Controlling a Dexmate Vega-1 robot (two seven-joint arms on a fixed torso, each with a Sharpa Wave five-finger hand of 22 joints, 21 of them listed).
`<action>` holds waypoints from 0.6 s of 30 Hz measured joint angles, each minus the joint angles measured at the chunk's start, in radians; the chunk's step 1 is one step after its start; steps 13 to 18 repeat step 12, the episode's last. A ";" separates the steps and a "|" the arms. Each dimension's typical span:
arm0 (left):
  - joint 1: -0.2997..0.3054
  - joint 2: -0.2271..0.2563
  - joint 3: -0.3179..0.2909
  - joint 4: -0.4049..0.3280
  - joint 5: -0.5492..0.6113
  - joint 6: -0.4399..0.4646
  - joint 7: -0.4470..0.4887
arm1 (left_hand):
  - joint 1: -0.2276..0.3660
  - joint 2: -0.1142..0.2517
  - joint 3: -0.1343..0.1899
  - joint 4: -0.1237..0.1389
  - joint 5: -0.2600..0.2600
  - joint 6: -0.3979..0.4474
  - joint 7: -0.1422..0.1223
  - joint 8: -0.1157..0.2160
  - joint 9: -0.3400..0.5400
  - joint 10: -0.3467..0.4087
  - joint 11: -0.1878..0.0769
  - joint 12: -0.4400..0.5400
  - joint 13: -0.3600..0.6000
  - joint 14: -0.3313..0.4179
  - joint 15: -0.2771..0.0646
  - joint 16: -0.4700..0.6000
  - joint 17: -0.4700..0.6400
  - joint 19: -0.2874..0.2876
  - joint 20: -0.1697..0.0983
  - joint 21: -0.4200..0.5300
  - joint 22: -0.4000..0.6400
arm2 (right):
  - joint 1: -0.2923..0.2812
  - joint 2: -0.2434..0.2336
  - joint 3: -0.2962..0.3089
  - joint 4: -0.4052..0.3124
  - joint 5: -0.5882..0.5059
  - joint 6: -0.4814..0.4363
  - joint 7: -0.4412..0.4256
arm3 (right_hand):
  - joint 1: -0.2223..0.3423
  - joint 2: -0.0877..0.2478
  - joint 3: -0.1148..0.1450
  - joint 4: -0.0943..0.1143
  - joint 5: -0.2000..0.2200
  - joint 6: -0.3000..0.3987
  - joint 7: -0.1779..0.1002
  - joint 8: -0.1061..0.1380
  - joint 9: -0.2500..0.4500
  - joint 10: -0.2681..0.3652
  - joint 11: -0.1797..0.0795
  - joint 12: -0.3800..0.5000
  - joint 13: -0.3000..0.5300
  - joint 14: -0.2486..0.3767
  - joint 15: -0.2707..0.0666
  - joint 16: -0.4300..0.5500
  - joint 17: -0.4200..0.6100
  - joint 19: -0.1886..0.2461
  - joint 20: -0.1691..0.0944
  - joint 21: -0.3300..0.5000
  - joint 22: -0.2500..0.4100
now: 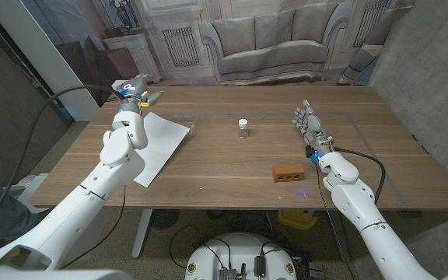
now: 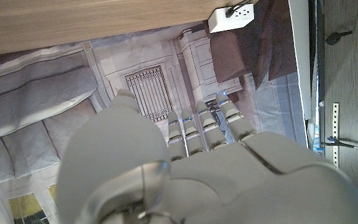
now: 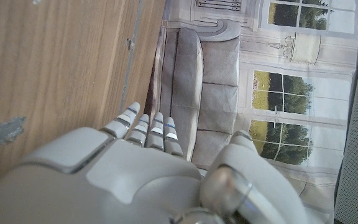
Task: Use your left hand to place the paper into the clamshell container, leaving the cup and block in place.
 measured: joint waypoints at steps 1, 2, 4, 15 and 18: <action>0.000 0.000 0.000 0.000 0.000 0.000 0.000 | 0.000 0.000 0.000 0.000 0.000 0.000 0.000 0.000 0.000 0.000 0.000 0.000 0.000 0.000 0.000 0.000 0.000 0.000 0.000 0.000 -0.001 | 0.000 0.000 -0.001 -0.001 0.000 0.001 0.000 | 0.000 0.000 0.000 0.000 0.000 0.000 0.000 0.000 0.000 0.000 0.000 0.000 0.000 0.000 0.000 0.000 0.000 0.000 0.000 0.000 0.000; -0.001 0.004 -0.003 -0.007 0.004 0.001 -0.004 | 0.000 0.000 0.000 0.000 0.000 0.000 0.000 0.000 0.000 0.000 0.000 0.000 0.000 0.000 0.000 0.000 0.000 0.000 0.000 0.000 -0.002 | -0.001 0.000 -0.001 -0.001 -0.001 0.001 -0.001 | 0.000 0.000 0.000 0.000 0.000 0.000 0.000 0.000 0.000 0.000 0.000 0.000 0.000 0.000 0.000 0.000 0.000 0.000 0.000 0.000 0.000; -0.001 0.007 -0.004 -0.011 0.006 0.002 -0.006 | 0.000 0.000 0.000 0.000 0.000 0.000 0.000 0.000 0.000 0.000 0.000 0.000 0.000 0.000 0.000 0.000 0.000 0.000 0.000 0.000 -0.002 | -0.001 0.000 -0.001 -0.002 -0.001 0.001 -0.002 | 0.000 0.000 0.000 0.000 0.000 0.000 0.000 0.000 0.000 0.000 0.000 0.000 0.000 0.000 0.000 0.000 0.000 0.000 0.000 0.000 0.000; -0.001 0.025 -0.017 -0.035 0.017 0.002 -0.021 | -0.007 -0.001 -0.004 0.004 0.000 0.000 0.000 0.000 0.000 -0.005 -0.006 0.000 0.000 0.000 0.000 0.000 0.000 0.000 0.000 0.000 -0.002 | -0.002 0.002 -0.007 -0.008 -0.007 0.003 -0.011 | 0.000 0.000 0.000 0.000 0.000 0.000 0.000 0.000 0.000 0.000 0.000 0.000 0.000 0.000 0.000 0.000 0.000 0.000 0.000 0.000 0.000; -0.001 0.025 -0.017 -0.035 0.017 0.002 -0.021 | -0.007 -0.001 -0.004 0.004 0.000 0.000 0.000 0.000 0.000 -0.005 -0.006 0.000 0.000 0.000 0.000 0.000 0.000 0.000 0.000 0.000 -0.002 | -0.002 0.002 -0.007 -0.008 -0.007 0.003 -0.011 | 0.000 0.000 0.000 0.000 0.000 0.000 0.000 0.000 0.000 0.000 0.000 0.000 0.000 0.000 0.000 0.000 0.000 0.000 0.000 0.000 0.000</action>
